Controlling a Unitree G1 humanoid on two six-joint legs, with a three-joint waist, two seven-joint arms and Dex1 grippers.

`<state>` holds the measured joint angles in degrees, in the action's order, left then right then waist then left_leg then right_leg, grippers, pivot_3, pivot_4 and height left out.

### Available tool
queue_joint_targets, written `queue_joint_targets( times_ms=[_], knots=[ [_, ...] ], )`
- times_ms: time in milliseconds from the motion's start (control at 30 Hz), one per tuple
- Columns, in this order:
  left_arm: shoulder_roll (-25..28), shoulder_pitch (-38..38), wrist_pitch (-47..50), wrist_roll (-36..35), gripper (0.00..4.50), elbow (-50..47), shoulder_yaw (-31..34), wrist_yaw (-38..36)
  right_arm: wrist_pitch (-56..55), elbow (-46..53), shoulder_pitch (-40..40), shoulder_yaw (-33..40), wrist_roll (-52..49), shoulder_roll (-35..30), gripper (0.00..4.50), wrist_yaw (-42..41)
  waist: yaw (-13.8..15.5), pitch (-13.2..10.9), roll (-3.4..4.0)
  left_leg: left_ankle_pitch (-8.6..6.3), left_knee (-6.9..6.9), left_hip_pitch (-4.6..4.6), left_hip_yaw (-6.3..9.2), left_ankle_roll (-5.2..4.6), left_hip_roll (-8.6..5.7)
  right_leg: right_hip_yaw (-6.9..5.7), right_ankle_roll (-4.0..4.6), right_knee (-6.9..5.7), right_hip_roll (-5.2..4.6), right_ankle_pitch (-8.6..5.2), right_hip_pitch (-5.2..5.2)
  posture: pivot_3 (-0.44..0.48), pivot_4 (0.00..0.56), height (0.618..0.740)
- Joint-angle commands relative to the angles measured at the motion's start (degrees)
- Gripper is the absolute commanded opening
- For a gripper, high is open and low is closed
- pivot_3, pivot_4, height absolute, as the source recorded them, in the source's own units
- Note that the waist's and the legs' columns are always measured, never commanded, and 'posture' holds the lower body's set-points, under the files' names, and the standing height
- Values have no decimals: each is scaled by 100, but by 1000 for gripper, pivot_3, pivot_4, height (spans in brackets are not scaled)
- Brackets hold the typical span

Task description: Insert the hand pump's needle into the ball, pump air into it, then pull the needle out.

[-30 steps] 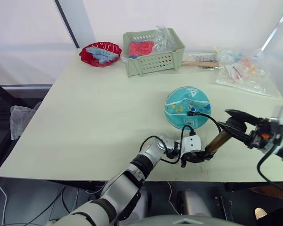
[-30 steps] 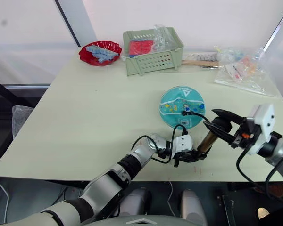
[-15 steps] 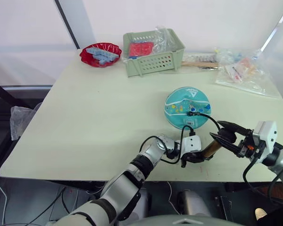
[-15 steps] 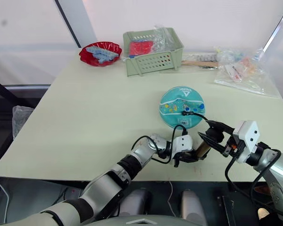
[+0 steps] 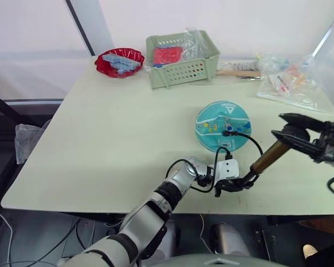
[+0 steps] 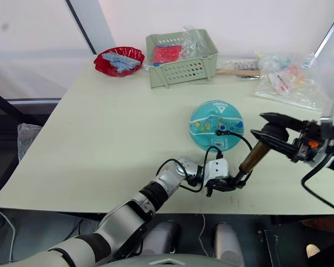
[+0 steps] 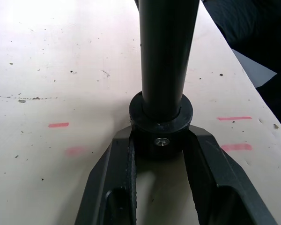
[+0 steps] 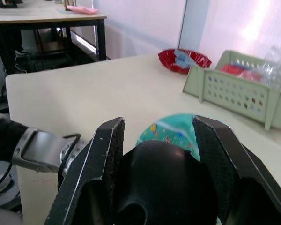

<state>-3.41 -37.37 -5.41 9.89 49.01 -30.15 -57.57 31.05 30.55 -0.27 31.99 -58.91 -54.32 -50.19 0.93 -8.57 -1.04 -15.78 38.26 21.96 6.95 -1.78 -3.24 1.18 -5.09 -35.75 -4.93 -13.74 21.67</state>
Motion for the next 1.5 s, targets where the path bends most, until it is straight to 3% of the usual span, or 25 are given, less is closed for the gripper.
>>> queue_joint_targets(
  times_ms=[33, 300, 733, 1200, 1300, 1500],
  knots=[
    [288, 296, 394, 450, 960, 664, -243, 151, 174, 73, -327, 648, -563, -257, 1817, 54, -1, -4, -2, 0, 0, 0, 1, 0, 0, -2, 0, 0, -2, 0, 0, 0, 150, 737],
    [286, 267, 400, 437, 960, 690, -217, 170, 580, -32, -633, 900, -936, -467, 1817, 195, 2, -10, -9, 0, 0, 3, -1, 0, -1, 0, 0, 0, -10, 0, 1, 0, 150, 737],
    [290, 265, 396, 446, 960, 706, -219, 213, -146, 239, 580, -660, 836, 414, 1817, -243, -7, 17, -38, -1, -1, -8, 1, 2, 1, -1, -3, 2, -6, 0, -2, 0, 150, 737],
    [316, 237, 360, 449, 960, 732, -229, 218, -1691, -563, 1200, -2376, 2882, 1588, 1817, -149, -12, 48, -60, -1, -3, -17, 7, 3, 6, -1, -2, 2, 23, -1, -4, 0, 150, 737],
    [314, 224, 347, 451, 960, 753, -230, 222, -1819, -624, 1212, -2420, 2989, 1650, 1817, -166, -16, 62, -58, -2, -3, -21, 7, 3, 6, 1, -1, 2, 25, -1, -8, 0, 150, 737],
    [315, 229, 340, 444, 960, 752, -233, 220, -1671, -376, 978, -1835, 2575, 1368, 1817, -185, -13, 59, -54, -4, -3, -21, 9, 7, 6, 2, -2, 2, 27, 0, -8, 0, 150, 737]
  ],
)
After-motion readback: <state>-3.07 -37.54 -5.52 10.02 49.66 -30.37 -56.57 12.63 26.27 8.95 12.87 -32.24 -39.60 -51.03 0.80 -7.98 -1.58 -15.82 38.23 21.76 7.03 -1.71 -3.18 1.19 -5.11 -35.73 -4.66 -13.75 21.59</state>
